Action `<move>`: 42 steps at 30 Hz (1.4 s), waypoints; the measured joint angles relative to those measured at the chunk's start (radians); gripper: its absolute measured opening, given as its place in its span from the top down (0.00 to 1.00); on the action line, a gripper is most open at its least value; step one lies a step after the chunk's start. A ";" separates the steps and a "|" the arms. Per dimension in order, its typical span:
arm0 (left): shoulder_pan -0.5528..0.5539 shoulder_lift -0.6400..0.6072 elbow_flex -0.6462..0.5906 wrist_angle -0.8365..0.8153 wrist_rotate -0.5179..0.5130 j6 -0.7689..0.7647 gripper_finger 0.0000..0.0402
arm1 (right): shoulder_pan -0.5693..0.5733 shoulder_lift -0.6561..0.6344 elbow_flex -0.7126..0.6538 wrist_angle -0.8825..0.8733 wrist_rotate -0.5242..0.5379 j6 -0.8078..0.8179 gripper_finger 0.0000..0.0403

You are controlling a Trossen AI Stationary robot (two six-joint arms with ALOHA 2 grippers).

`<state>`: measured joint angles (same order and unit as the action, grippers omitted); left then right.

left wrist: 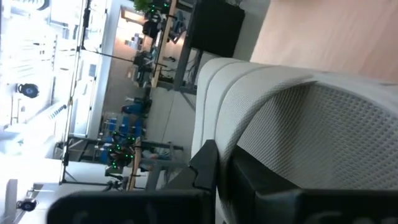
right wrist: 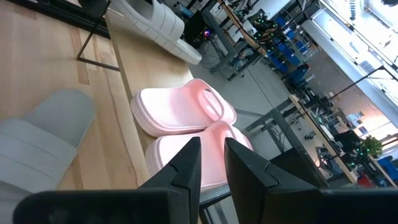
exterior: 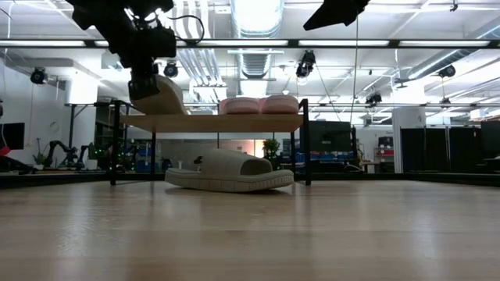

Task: Pick and place slides into the shelf
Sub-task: Put the right gray slipper on the shelf

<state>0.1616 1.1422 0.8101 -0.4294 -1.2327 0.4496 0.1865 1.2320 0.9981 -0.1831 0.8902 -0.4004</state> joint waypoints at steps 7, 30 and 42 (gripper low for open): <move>0.000 0.044 -0.008 0.000 -0.007 0.001 1.00 | 0.000 0.000 0.000 0.000 0.000 0.000 0.85; 0.000 0.081 -0.008 -0.032 -0.074 0.003 1.00 | 0.000 0.000 0.000 -0.008 0.000 0.007 0.85; -0.001 0.083 -0.014 -0.035 -0.101 0.009 1.00 | 0.000 0.000 0.000 -0.023 0.000 0.015 0.85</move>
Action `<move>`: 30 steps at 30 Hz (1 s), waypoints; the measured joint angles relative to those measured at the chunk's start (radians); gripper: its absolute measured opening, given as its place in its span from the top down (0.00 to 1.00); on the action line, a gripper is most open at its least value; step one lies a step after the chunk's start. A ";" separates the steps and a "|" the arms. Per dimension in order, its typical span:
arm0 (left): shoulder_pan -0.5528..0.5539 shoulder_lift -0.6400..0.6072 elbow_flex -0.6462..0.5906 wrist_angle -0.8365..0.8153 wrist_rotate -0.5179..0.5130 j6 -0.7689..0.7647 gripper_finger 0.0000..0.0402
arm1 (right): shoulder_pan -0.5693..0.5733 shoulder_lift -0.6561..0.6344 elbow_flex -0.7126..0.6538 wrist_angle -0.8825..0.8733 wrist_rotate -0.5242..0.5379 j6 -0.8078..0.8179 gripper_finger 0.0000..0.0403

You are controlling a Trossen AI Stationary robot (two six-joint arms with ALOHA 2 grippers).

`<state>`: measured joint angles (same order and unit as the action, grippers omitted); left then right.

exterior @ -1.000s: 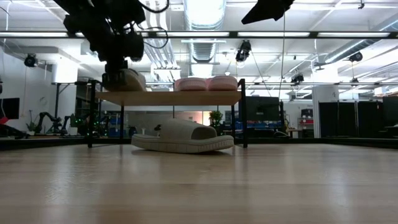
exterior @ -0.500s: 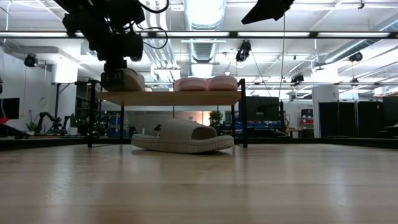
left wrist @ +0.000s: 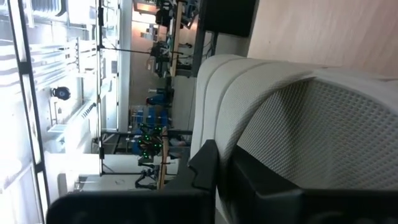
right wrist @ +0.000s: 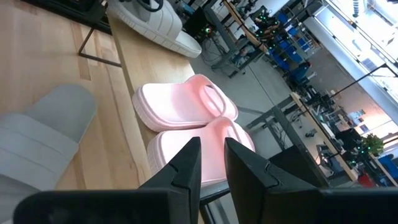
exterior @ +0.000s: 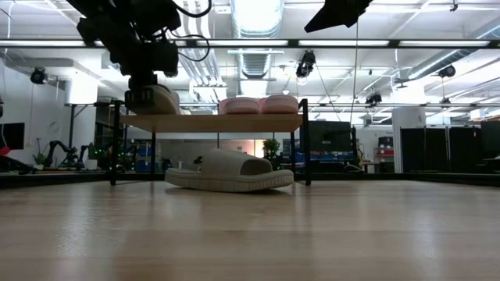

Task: Pick and place slides into the shelf
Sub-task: Put the right gray slipper on the shelf

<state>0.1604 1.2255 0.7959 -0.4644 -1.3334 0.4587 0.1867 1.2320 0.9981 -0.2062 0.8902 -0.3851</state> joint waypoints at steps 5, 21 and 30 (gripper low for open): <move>0.002 0.000 0.000 -0.003 0.048 0.002 0.93 | 0.000 0.000 0.000 0.000 0.000 0.000 0.85; 0.001 -0.045 0.015 -0.053 0.206 -0.008 0.56 | 0.000 0.000 0.000 -0.019 0.000 0.014 0.85; 0.001 -0.084 0.025 -0.102 0.262 -0.007 0.46 | 0.000 0.000 0.000 -0.052 0.000 0.045 0.85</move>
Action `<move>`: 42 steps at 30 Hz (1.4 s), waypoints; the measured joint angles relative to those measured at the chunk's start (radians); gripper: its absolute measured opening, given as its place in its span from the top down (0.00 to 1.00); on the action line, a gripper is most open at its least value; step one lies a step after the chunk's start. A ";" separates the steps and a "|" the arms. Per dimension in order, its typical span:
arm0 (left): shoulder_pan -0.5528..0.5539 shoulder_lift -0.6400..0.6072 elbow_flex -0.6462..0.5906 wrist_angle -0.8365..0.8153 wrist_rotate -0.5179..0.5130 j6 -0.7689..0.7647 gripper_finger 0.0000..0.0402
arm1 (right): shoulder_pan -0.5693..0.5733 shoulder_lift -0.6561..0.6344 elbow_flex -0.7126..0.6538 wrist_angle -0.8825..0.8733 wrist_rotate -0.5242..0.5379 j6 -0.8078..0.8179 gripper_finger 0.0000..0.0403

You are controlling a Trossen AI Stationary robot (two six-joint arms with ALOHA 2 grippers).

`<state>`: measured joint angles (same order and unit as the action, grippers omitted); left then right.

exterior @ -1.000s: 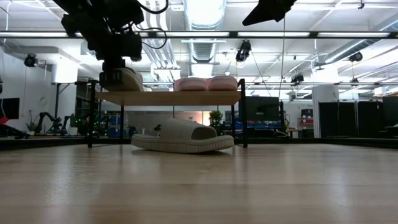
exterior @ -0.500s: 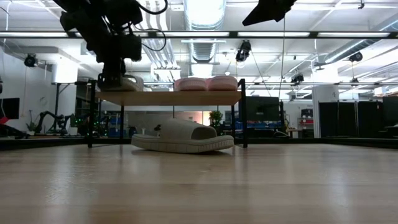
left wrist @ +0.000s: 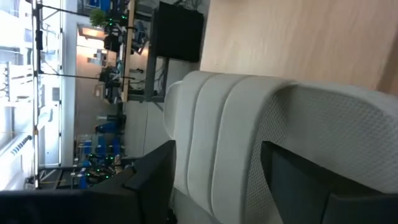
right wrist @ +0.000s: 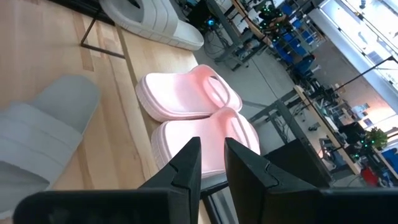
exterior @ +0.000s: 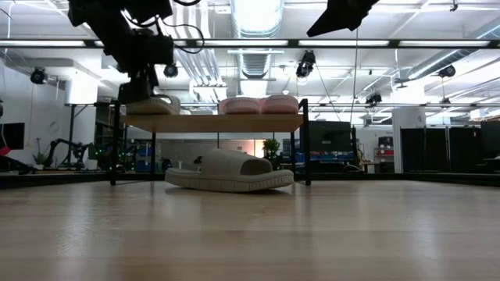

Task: Pick and place slides into the shelf
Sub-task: Put the right gray slipper on the shelf, then put the gray slipper on the shelf

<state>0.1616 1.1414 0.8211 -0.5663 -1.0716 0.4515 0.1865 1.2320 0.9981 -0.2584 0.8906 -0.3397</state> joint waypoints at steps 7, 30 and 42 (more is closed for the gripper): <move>-0.001 -0.043 0.002 -0.006 0.010 0.000 0.45 | 0.000 0.000 0.000 0.000 0.000 0.000 0.85; -0.062 -0.325 0.018 0.079 0.497 -0.142 0.45 | 0.000 0.000 0.000 -0.006 -0.241 -0.077 0.85; -0.072 -0.446 -0.005 0.123 0.965 -0.341 0.45 | 0.001 0.000 0.000 0.001 -0.421 -0.107 0.85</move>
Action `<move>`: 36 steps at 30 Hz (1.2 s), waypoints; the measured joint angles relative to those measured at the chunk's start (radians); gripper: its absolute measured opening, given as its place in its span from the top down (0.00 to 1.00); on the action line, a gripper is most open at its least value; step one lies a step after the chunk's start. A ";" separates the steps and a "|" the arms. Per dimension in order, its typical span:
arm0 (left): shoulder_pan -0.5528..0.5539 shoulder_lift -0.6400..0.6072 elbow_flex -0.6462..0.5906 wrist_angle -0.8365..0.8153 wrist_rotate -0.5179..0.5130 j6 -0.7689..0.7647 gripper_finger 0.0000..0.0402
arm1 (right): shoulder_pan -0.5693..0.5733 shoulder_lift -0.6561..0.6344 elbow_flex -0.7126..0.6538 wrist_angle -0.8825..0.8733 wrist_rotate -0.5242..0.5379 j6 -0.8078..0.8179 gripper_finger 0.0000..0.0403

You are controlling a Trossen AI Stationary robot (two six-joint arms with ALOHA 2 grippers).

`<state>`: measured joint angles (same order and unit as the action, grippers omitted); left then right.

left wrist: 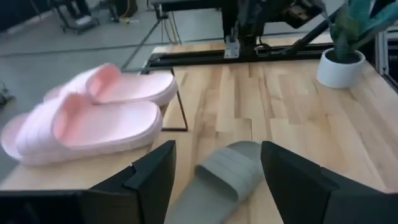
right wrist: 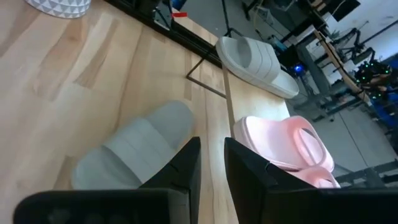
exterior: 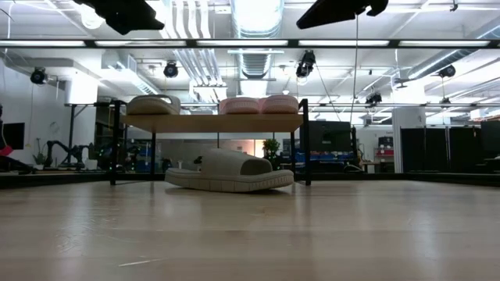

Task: Pick and place slides into the shelf
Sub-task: Put the gray slipper on the shelf

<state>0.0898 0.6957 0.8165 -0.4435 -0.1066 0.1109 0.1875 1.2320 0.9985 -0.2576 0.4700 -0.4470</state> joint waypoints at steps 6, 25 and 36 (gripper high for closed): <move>0.002 -0.005 -0.004 0.020 -0.036 -0.054 0.45 | 0.018 0.013 -0.045 0.076 -0.004 -0.091 0.85; 0.001 -0.099 -0.018 0.007 -0.041 -0.054 0.45 | 0.003 0.384 -0.117 0.275 0.002 -0.219 0.62; 0.001 -0.108 -0.033 0.007 -0.056 -0.055 0.45 | 0.000 0.542 -0.117 0.472 0.024 -0.340 0.49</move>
<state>0.0913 0.5879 0.7836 -0.4369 -0.1627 0.0555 0.1871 1.7739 0.8817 0.2143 0.4944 -0.7866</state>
